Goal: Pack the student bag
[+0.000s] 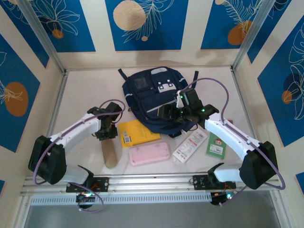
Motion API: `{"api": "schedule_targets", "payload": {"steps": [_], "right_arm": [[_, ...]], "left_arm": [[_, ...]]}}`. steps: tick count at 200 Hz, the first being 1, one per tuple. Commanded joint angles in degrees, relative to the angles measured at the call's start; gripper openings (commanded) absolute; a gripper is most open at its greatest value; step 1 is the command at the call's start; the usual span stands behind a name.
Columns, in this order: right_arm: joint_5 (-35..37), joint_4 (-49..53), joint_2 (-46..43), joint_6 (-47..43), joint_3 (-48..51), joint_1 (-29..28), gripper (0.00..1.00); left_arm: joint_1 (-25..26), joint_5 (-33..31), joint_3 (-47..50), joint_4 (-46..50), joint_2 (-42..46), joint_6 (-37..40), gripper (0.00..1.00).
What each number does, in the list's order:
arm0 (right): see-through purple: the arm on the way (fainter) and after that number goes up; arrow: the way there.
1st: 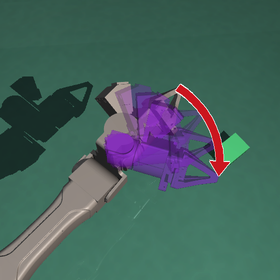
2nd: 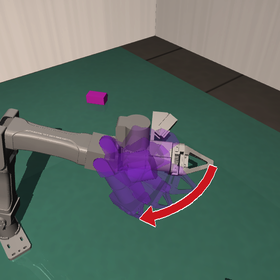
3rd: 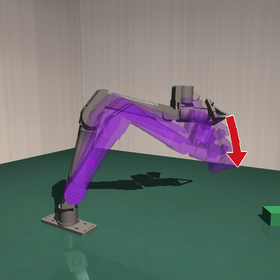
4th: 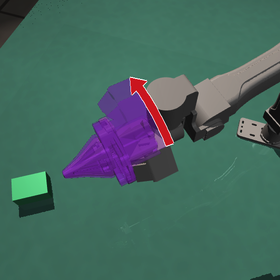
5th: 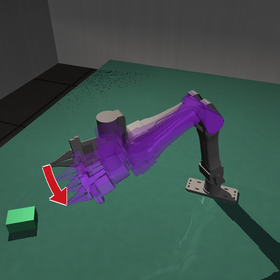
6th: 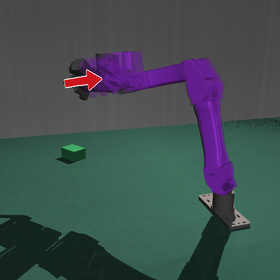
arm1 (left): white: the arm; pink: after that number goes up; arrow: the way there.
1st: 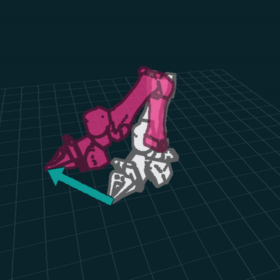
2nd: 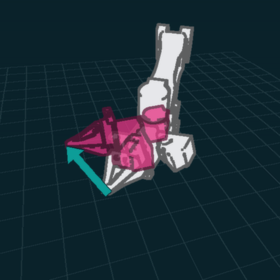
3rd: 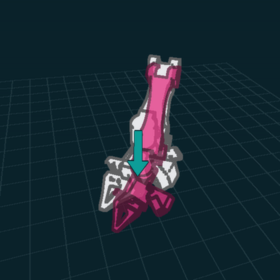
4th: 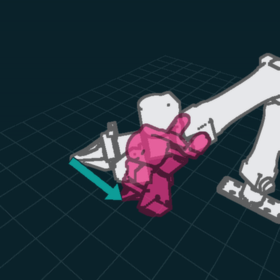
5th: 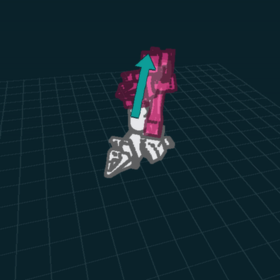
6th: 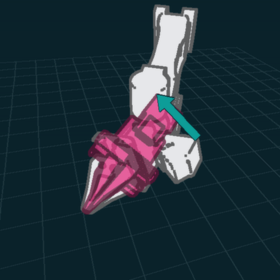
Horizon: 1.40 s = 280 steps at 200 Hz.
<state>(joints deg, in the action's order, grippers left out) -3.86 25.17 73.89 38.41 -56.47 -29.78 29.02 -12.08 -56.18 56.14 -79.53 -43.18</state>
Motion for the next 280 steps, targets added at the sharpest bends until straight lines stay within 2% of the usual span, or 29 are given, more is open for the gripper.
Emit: {"api": "schedule_targets", "payload": {"steps": [1, 22, 32, 37, 51, 64, 76, 92, 120, 168, 194, 225, 249, 280], "right_arm": [[-4.9, -4.7, -1.2, -1.7, 2.9, -0.5, 0.83], [-7.0, -7.5, -0.8, -1.7, 4.3, -1.4, 0.81], [-6.9, -7.2, -0.1, -2.2, 4.1, -2.0, 0.81], [-6.5, -6.7, 0.2, -2.5, 3.8, -2.3, 0.81], [-4.5, -4.8, 1.2, -2.9, 2.6, -3.2, 0.83], [-3.1, -4.1, 1.7, -2.8, 2.1, -3.7, 0.85], [-2.6, -4.2, 2.2, -2.2, 2.1, -4.0, 0.87], [-2.6, -4.7, 2.8, -1.3, 2.3, -4.2, 0.88], [-3.0, -5.3, 3.9, -0.3, 2.6, -4.5, 0.89], [-3.4, -6.1, 3.9, 0.3, 3.4, -4.6, 0.88], [-3.7, -6.1, 3.6, 0.2, 3.7, -4.8, 0.86], [-3.7, -6.0, 3.1, -0.2, 3.8, -4.8, 0.82], [-3.8, -5.7, 3.0, -0.6, 3.5, -5.0, 0.80], [-4.5, -5.7, 2.7, -1.4, 3.1, -5.1, 0.79]], "left_arm": [[-0.5, 0.3, -2.4, 1.3, 2.1, -0.5, 0.25], [-0.5, 1.8, -2.2, 0.6, 2.8, -1.0, 0.23], [-0.5, 1.5, -1.4, 1.0, 2.8, -0.6, 0.27], [-0.5, 1.1, -1.1, 1.6, 2.7, -0.6, 0.33], [-0.9, 0.2, -0.2, 4.0, 2.1, -1.1, 0.63], [-1.3, 0.9, 1.8, 5.1, 1.6, -2.1, 0.85], [-1.4, 2.8, 4.1, 4.6, 1.7, -3.3, 0.96], [-1.5, 6.9, 7.9, 2.3, 1.8, -5.9, 1.00], [-1.4, 12.0, 13.0, -1.5, 2.3, -11.6, 1.00], [-1.4, 12.7, 14.8, -6.3, 1.2, -15.1, 0.98], [-1.4, 12.1, 14.8, -8.2, 0.2, -14.7, 0.87], [-1.7, 11.6, 16.0, -10.2, 0.7, -14.1, 0.65], [-1.9, 11.3, 16.5, -10.3, 0.7, -13.3, 0.53], [-2.1, 11.7, 15.0, -8.4, 1.9, -11.9, 0.53]]}}
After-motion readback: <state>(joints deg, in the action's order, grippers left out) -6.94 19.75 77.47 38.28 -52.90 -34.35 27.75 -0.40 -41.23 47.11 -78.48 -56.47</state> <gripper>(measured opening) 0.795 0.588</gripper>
